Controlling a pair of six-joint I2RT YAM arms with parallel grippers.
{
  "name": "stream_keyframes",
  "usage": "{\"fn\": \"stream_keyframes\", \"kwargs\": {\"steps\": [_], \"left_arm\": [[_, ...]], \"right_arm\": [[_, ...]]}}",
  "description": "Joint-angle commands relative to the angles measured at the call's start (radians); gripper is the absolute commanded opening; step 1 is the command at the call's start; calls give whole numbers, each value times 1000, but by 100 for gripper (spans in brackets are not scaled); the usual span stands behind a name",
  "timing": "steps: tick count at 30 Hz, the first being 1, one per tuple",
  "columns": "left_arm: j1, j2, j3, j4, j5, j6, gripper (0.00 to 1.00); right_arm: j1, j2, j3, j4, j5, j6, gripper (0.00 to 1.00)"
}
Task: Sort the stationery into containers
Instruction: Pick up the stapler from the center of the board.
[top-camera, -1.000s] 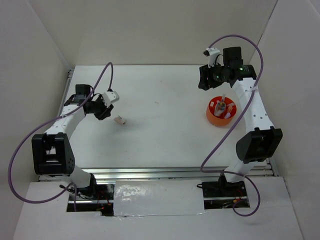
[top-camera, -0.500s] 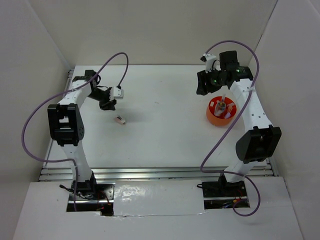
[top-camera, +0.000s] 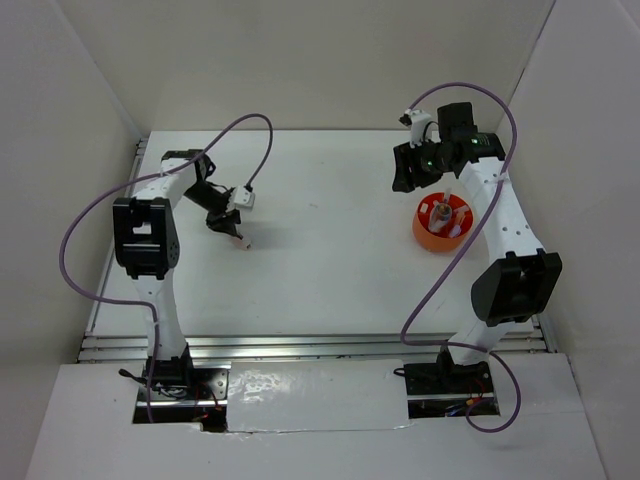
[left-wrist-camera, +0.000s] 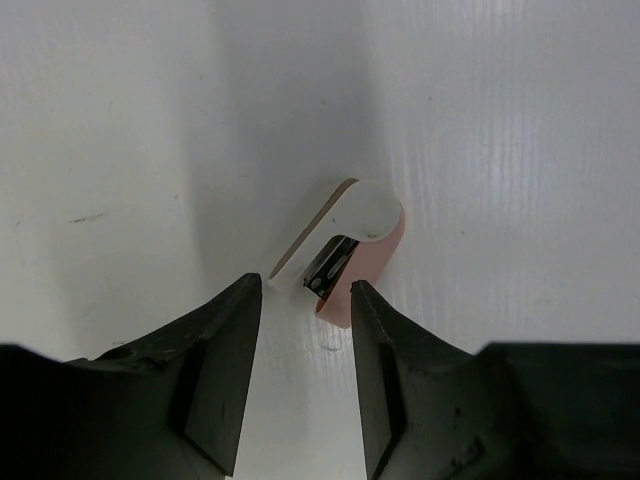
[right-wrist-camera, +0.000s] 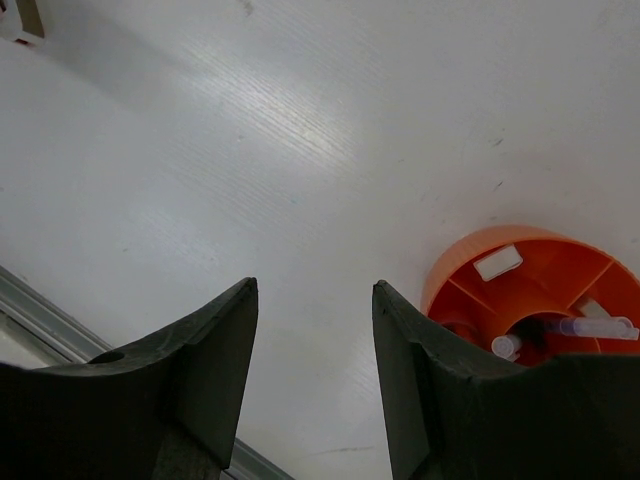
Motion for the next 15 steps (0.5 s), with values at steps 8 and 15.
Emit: {"fn": "stream_keyframes", "kwargs": {"steps": [8, 15], "left_arm": [[-41, 78, 83, -55, -5, 66, 52], [-53, 115, 99, -34, -19, 58, 50]], "right_arm": [[11, 4, 1, -26, -15, -18, 56], [6, 22, 7, -41, -12, -35, 56]]}}
